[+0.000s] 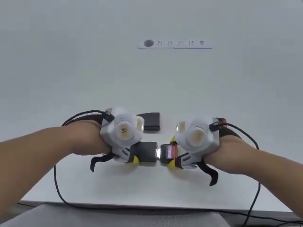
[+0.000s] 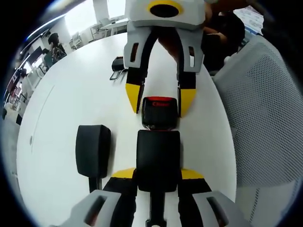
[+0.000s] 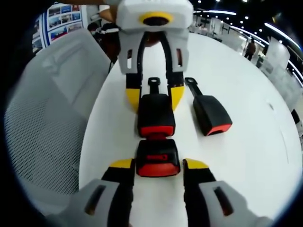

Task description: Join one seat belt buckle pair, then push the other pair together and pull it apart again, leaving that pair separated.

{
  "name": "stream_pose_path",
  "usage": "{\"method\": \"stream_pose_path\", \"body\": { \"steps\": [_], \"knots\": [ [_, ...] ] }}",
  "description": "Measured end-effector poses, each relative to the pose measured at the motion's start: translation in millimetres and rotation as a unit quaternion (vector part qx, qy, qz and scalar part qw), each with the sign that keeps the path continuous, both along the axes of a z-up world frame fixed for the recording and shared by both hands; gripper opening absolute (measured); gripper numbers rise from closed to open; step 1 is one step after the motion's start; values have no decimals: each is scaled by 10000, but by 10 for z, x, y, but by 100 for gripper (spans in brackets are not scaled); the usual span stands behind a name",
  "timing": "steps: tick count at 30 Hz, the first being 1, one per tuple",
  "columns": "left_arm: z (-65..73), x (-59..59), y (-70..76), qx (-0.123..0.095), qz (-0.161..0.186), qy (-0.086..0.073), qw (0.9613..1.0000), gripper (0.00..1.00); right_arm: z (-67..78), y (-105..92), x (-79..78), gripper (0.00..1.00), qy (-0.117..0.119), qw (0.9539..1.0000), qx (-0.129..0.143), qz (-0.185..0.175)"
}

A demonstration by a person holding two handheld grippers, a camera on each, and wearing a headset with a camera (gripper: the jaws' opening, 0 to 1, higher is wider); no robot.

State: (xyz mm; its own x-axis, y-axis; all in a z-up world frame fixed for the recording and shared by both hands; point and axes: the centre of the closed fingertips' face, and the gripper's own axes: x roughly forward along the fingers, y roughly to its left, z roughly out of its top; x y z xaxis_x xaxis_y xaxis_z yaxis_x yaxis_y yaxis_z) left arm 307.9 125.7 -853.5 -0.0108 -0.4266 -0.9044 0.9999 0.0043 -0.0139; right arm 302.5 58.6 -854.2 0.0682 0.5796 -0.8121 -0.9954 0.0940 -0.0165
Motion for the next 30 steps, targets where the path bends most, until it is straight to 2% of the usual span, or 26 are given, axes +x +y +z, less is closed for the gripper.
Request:
{"method": "stream_pose_path", "body": {
  "steps": [3,4,8,12,17,23,30],
  "knots": [
    [5,-3,23,60,14,-74,10000,36,65,1,-4,41,-31,9999,84,-56],
    [30,13,47,90,-59,-223,9997,37,90,-1,-7,41,-32,9999,103,-69],
    [164,67,82,-76,91,-400,9991,40,179,-14,-36,40,18,9999,152,-71],
    [272,97,108,-259,265,-401,9985,42,257,-54,-7,39,-34,9998,191,-102],
    [427,187,56,-550,435,-470,9964,46,339,-129,51,39,-93,9995,226,-182],
    [464,412,17,-601,533,-616,9949,48,373,-311,222,39,-239,9994,107,-236],
    [423,714,-22,-658,767,-617,9930,48,385,-607,490,40,-359,9987,-72,-355]
  ]
}}
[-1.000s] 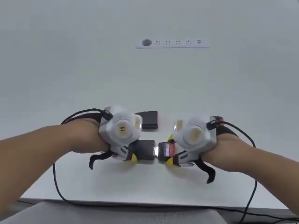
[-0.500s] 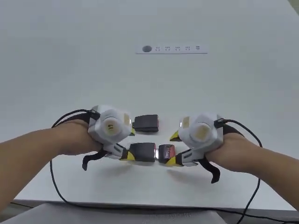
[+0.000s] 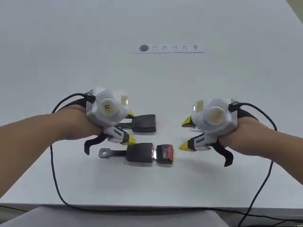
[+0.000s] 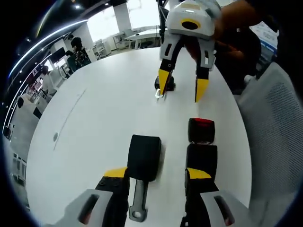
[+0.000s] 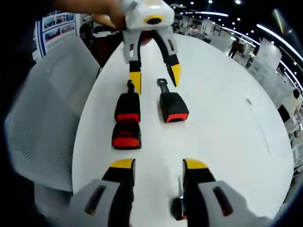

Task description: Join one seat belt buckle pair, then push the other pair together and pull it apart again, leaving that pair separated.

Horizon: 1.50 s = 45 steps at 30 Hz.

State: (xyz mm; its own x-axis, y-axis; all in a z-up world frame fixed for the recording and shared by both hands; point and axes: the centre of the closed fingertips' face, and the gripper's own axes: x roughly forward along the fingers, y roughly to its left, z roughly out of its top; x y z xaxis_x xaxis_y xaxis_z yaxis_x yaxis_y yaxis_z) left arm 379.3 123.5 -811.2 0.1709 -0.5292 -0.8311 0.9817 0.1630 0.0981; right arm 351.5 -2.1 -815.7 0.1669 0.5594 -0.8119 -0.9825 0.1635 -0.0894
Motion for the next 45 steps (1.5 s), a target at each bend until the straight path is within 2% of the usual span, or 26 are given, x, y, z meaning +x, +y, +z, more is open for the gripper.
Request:
{"method": "stream_pose_path", "body": {
  "steps": [2,5,8,12,19,22,23,27,29,31,34,39,45],
  "knots": [
    [-27,53,-9,-2,8,17,10000,49,-37,-109,57,40,-2,10000,-87,-20],
    [-87,126,-9,113,-68,44,9999,49,-81,-240,117,40,9,9998,-199,-56],
    [-122,179,-20,157,-85,62,9998,49,-176,-440,186,40,59,9993,-349,-147],
    [-190,231,-38,201,-114,106,9997,49,-207,-596,261,40,40,9989,-370,-278],
    [-359,211,-37,368,-339,315,9982,49,-176,-745,320,41,63,9987,-426,-288],
    [-390,178,-38,458,-451,359,9973,47,-194,-817,323,41,95,9983,-487,-320],
    [-375,174,-50,410,-479,391,9972,47,-206,-845,315,41,118,9981,-515,-321],
    [-351,198,-61,383,-455,433,9973,47,-243,-880,299,40,208,9977,-553,-319],
    [-348,187,-58,401,-498,486,9968,42,-267,-882,274,34,323,9974,-558,-319],
    [-345,172,-60,419,-524,526,9964,37,-276,-878,283,34,247,9979,-570,-204],
    [-344,156,-61,466,-596,507,9958,33,-281,-868,283,33,296,9978,-572,-131],
    [-351,154,-60,611,-660,520,9946,33,-295,-863,290,33,331,9977,-595,-18],
    [-356,156,-57,644,-636,547,9944,33,-300,-800,279,33,272,9973,-674,48]
  ]
}}
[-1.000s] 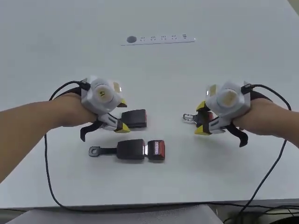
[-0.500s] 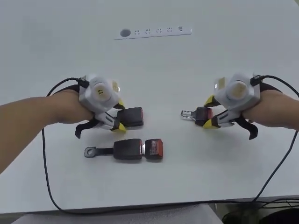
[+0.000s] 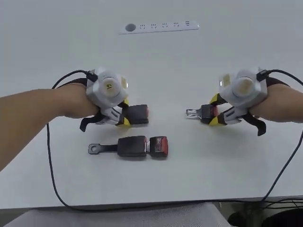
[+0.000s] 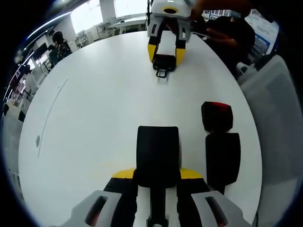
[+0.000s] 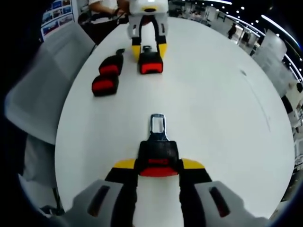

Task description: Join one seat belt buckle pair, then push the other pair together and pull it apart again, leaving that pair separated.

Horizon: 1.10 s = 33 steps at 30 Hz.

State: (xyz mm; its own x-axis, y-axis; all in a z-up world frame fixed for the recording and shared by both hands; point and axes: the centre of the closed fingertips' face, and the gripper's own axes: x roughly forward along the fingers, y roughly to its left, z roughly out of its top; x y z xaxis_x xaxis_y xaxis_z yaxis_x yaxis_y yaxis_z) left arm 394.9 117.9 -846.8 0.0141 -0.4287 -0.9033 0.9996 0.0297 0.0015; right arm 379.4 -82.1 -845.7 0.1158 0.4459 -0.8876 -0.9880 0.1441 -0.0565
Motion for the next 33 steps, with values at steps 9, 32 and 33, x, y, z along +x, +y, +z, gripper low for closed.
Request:
{"method": "stream_pose_path", "body": {
  "steps": [9,32,33],
  "knots": [
    [-12,11,-2,-67,11,-11,10000,32,2,420,37,33,-143,9997,196,86],
    [-31,13,-10,20,-56,-11,10000,32,1,1045,130,33,-170,9983,262,483],
    [-32,13,-10,25,-57,-9,10000,32,6,1052,132,33,-176,9983,271,487]
  ]
}}
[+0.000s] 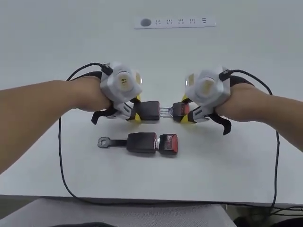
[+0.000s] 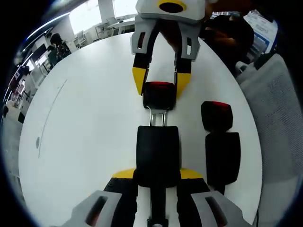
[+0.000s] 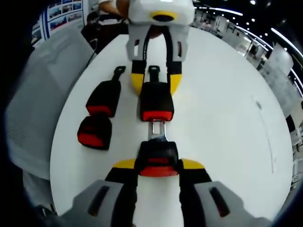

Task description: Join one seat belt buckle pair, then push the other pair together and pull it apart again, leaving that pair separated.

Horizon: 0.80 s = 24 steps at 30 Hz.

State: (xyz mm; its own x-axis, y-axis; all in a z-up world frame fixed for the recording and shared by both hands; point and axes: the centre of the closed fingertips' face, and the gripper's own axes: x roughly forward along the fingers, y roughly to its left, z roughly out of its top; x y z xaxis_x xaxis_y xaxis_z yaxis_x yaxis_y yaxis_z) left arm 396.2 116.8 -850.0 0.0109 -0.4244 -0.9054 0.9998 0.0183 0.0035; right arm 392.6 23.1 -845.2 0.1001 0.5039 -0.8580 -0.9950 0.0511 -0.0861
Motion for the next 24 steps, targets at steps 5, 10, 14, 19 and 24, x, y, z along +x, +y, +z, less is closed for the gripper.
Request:
{"method": "stream_pose_path", "body": {
  "steps": [5,10,14,19,24],
  "knots": [
    [0,-4,-2,30,8,8,10000,32,-8,65,-10,33,-40,10000,25,58],
    [0,-4,-5,36,-46,-3,10000,32,-18,113,0,32,68,9998,173,-46],
    [0,-3,-7,93,-107,4,9999,32,-34,109,39,32,94,9998,150,-104],
    [-5,4,0,131,-163,-20,9998,31,-22,140,23,30,93,9998,145,-137],
    [-2,-1,-6,141,-222,-15,9997,31,-31,233,48,30,201,9993,265,-182]
  ]
}}
